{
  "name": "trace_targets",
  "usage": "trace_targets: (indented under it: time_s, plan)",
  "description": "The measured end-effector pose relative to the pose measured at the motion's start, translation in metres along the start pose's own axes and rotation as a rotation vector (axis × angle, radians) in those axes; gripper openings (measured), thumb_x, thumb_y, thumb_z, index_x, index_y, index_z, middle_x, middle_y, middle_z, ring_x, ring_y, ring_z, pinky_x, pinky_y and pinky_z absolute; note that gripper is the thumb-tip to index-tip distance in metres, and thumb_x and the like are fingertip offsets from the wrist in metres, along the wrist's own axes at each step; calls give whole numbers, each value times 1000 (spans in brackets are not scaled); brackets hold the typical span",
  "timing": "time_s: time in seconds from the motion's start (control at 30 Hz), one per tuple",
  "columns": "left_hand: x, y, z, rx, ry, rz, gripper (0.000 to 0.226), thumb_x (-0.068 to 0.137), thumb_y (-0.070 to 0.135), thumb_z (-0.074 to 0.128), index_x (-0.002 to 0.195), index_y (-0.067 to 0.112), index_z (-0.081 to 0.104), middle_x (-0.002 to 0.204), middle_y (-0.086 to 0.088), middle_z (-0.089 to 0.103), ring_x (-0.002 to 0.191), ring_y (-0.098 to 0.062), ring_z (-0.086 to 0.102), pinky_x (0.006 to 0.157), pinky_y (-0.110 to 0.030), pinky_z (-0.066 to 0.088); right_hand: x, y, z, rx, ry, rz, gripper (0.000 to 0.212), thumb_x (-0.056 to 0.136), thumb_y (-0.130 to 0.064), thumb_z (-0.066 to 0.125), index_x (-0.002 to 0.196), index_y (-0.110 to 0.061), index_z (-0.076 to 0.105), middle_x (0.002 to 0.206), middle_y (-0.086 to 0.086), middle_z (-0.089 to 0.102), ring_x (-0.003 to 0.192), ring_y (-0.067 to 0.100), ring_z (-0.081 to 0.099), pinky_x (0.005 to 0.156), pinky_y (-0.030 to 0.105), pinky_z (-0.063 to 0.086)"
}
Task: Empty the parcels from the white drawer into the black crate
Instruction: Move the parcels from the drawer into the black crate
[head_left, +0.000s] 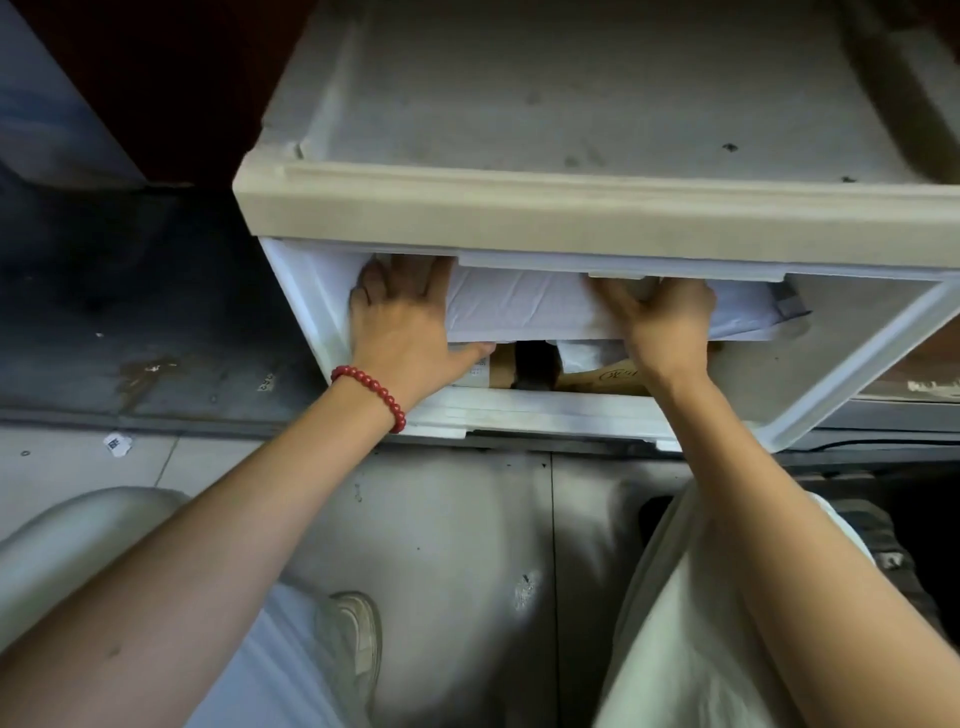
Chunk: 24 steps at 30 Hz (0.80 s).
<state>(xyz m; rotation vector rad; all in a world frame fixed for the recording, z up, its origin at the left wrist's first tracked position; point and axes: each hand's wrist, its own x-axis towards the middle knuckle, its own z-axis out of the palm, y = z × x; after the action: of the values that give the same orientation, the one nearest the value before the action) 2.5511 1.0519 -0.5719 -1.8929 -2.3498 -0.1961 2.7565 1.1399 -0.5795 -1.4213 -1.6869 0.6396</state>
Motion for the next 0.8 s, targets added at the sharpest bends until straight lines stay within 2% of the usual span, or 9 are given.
trace_targets:
  time_s: [0.03,0.13,0.3,0.37,0.43,0.53,0.6,0.7,0.8]
  plan:
    - [-2,0,4,-23,51,15,89,70,68,59,133,6,49,127,-25,49,118,-49,43,94,-53,39,-3,0,-1,19,-6,-1,23,83,-36,75,74,-22,58,61,-12,51,57,-3,50,58,7,33]
    - [-5,0,9,-96,142,29,87,68,70,45,131,9,52,124,-20,53,113,-48,48,101,-56,38,-10,0,-4,43,-7,22,45,76,-46,78,95,-8,61,85,-1,58,79,11,53,68,16,35]
    - [-26,11,12,-214,10,-52,99,62,80,37,148,32,26,155,-3,25,137,-45,22,113,-54,21,-36,-5,-14,57,-21,42,75,71,-43,83,127,-6,47,113,2,55,101,15,50,79,13,33]
    - [-38,17,12,-259,-33,-70,103,62,80,49,149,37,17,158,1,12,142,-41,10,112,-54,20,-49,-2,-20,54,-38,59,88,72,-42,82,141,-9,38,131,2,52,116,15,49,90,14,34]
    - [-48,21,9,-329,-46,-101,112,59,75,67,150,38,12,159,1,3,144,-35,3,109,-56,24,-60,-1,-25,51,-52,71,94,73,-41,82,147,-13,31,142,3,47,129,18,45,103,24,37]
    - [-55,21,4,-529,-91,-228,134,44,70,81,150,35,6,158,-6,-4,146,-29,2,112,-52,23,-67,-4,-33,15,-89,75,98,70,-45,82,148,-21,27,141,1,49,126,22,48,99,31,42]
    - [-55,16,0,-718,-117,-330,141,41,63,86,151,26,5,158,-7,6,145,-27,13,116,-45,22,-70,-6,-37,-44,-121,135,98,69,-49,82,146,-22,28,137,0,53,124,24,50,96,33,43]
    - [-55,9,-7,-916,-148,-428,139,50,49,89,152,14,3,156,-5,21,143,-22,24,116,-38,25,-73,-9,-44,-49,-134,277,94,67,-55,80,139,-18,34,131,1,57,120,24,54,96,35,45]
    - [-65,12,-15,-928,-153,-418,127,58,44,88,152,10,10,155,-4,27,142,-21,27,115,-35,27,-80,-12,-54,-31,-141,377,88,70,-50,81,133,-8,36,125,2,56,119,23,54,87,27,42]
